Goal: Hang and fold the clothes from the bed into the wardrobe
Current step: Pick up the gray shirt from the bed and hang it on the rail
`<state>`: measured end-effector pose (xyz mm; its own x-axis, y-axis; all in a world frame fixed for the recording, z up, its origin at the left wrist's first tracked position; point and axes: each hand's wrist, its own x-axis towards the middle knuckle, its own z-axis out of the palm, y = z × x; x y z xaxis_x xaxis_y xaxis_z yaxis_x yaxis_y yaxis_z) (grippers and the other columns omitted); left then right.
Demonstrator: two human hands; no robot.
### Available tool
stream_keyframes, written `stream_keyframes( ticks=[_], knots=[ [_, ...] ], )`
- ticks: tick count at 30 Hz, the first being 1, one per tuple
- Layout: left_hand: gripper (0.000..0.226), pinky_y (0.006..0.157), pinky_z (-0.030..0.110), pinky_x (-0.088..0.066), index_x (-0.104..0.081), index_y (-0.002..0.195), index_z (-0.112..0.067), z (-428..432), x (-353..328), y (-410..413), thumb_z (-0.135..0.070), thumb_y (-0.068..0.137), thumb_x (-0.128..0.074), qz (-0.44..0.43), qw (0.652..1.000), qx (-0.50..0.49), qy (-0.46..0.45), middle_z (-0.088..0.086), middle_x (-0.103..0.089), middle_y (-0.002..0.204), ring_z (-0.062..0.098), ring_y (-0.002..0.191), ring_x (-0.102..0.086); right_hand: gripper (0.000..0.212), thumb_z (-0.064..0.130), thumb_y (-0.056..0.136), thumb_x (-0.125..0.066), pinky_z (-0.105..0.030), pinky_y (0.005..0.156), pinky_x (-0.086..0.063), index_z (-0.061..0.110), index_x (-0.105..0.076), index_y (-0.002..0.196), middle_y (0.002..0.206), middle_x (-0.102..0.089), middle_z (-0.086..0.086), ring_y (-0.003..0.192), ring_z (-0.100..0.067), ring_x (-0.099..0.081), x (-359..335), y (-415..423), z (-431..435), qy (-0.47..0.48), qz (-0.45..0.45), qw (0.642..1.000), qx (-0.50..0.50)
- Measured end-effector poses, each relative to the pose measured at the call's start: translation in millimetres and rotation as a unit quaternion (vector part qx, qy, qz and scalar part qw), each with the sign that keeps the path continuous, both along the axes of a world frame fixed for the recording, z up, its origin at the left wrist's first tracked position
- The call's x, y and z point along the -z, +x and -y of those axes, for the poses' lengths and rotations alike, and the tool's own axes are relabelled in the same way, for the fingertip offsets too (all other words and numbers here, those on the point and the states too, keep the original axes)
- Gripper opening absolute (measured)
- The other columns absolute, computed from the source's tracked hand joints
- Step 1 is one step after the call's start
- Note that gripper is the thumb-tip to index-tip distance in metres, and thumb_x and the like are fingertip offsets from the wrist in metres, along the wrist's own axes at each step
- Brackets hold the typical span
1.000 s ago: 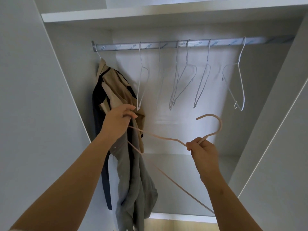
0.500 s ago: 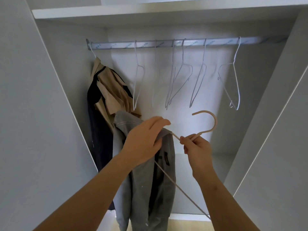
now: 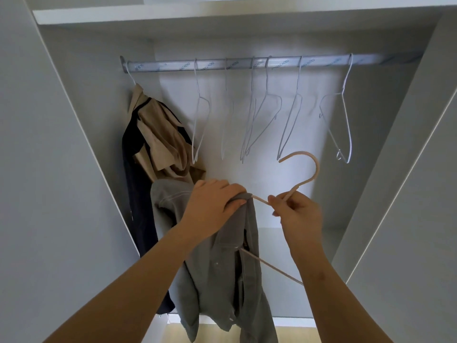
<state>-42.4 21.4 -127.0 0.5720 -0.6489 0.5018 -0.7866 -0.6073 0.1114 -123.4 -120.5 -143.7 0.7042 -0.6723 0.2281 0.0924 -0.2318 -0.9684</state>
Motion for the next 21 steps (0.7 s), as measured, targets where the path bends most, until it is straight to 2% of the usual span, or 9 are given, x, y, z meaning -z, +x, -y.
stream_keyframes(
  ticks=[5, 7, 10, 12, 14, 16, 18, 19, 21],
  knots=[
    [0.022, 0.078, 0.030, -0.032, -0.066, 0.108, -0.015, 6, 2, 6, -0.024, 0.091, -0.058, -0.026, 0.991, -0.042, -0.122, 0.003, -0.063, 0.090, 0.020, 0.086, -0.056, 0.020, 0.018, 0.083, -0.067, -0.027, 0.086, -0.040, 0.027, -0.054, 0.095, 0.091, -0.050, 0.025, 0.095, -0.011, -0.051, -1, 1, 13, -0.073, 0.107, 0.983, 0.126],
    [0.023, 0.082, 0.031, -0.039, -0.065, 0.109, -0.011, 7, -4, 10, -0.022, 0.091, -0.057, -0.061, 0.978, -0.058, -0.189, 0.000, -0.060, 0.091, 0.017, 0.087, -0.054, 0.015, 0.014, 0.084, -0.065, -0.025, 0.080, -0.042, 0.025, -0.056, 0.087, 0.082, -0.054, 0.017, 0.084, -0.008, -0.052, 5, -3, 18, -0.046, 0.120, 0.982, 0.139],
    [0.020, 0.076, 0.017, -0.038, -0.065, 0.106, -0.010, 6, -15, 11, -0.020, 0.091, -0.057, -0.093, 0.950, -0.067, -0.291, -0.008, -0.053, 0.088, 0.006, 0.083, -0.049, 0.022, 0.012, 0.083, -0.064, -0.008, 0.057, -0.041, 0.026, -0.056, 0.069, 0.057, -0.053, 0.009, 0.054, -0.002, -0.050, 21, -7, 15, 0.012, 0.092, 0.989, 0.117],
    [0.017, 0.069, 0.006, -0.035, -0.065, 0.104, -0.009, 4, -24, 10, -0.019, 0.091, -0.058, -0.090, 0.935, -0.070, -0.337, -0.011, -0.052, 0.082, -0.003, 0.072, -0.046, 0.025, 0.013, 0.084, -0.064, -0.008, 0.054, -0.042, 0.028, -0.054, 0.067, 0.055, -0.054, 0.007, 0.054, -0.008, -0.054, 35, -8, 14, 0.015, 0.056, 0.992, 0.115],
    [0.016, 0.071, 0.001, -0.036, -0.064, 0.104, -0.011, 2, -32, 7, -0.018, 0.091, -0.057, -0.095, 0.927, -0.061, -0.359, -0.018, -0.051, 0.079, -0.009, 0.073, -0.049, 0.018, 0.015, 0.087, -0.061, -0.017, 0.063, -0.045, 0.026, -0.056, 0.074, 0.068, -0.061, 0.004, 0.067, -0.018, -0.060, 47, -6, 13, 0.011, -0.015, 0.997, 0.070],
    [0.015, 0.072, 0.001, -0.037, -0.063, 0.104, -0.016, 0, -40, 4, -0.018, 0.091, -0.057, -0.109, 0.925, -0.041, -0.361, -0.023, -0.051, 0.081, -0.014, 0.076, -0.050, 0.012, 0.019, 0.088, -0.061, -0.024, 0.078, -0.047, 0.024, -0.057, 0.098, 0.097, -0.062, 0.006, 0.084, -0.016, -0.059, 56, -2, 12, -0.002, -0.114, 0.993, -0.021],
    [0.012, 0.072, 0.000, -0.038, -0.061, 0.101, -0.022, -1, -44, 1, -0.018, 0.091, -0.057, -0.131, 0.924, -0.015, -0.358, -0.024, -0.053, 0.084, -0.017, 0.078, -0.051, 0.043, 0.019, 0.087, -0.063, -0.033, 0.094, -0.047, 0.025, -0.047, 0.126, 0.116, -0.046, 0.011, 0.103, -0.017, -0.053, 62, 2, 9, -0.012, -0.174, 0.978, -0.113],
    [0.012, 0.072, 0.000, -0.038, -0.060, 0.100, -0.024, -2, -45, -1, -0.018, 0.091, -0.057, -0.141, 0.923, -0.004, -0.359, -0.023, -0.055, 0.085, -0.017, 0.079, -0.051, 0.048, 0.018, 0.087, -0.063, -0.037, 0.101, -0.044, 0.025, -0.044, 0.131, 0.120, -0.044, 0.010, 0.110, -0.019, -0.050, 63, 3, 6, -0.014, -0.186, 0.971, -0.146],
    [0.013, 0.072, 0.001, -0.039, -0.061, 0.100, -0.024, -3, -45, -4, -0.016, 0.090, -0.058, -0.151, 0.919, 0.011, -0.365, -0.022, -0.057, 0.086, -0.016, 0.079, -0.052, 0.037, 0.017, 0.089, -0.060, -0.038, 0.103, -0.043, 0.022, -0.051, 0.124, 0.118, -0.053, 0.005, 0.113, -0.022, -0.053, 66, 5, 0, -0.030, -0.203, 0.960, -0.193]
  ],
)
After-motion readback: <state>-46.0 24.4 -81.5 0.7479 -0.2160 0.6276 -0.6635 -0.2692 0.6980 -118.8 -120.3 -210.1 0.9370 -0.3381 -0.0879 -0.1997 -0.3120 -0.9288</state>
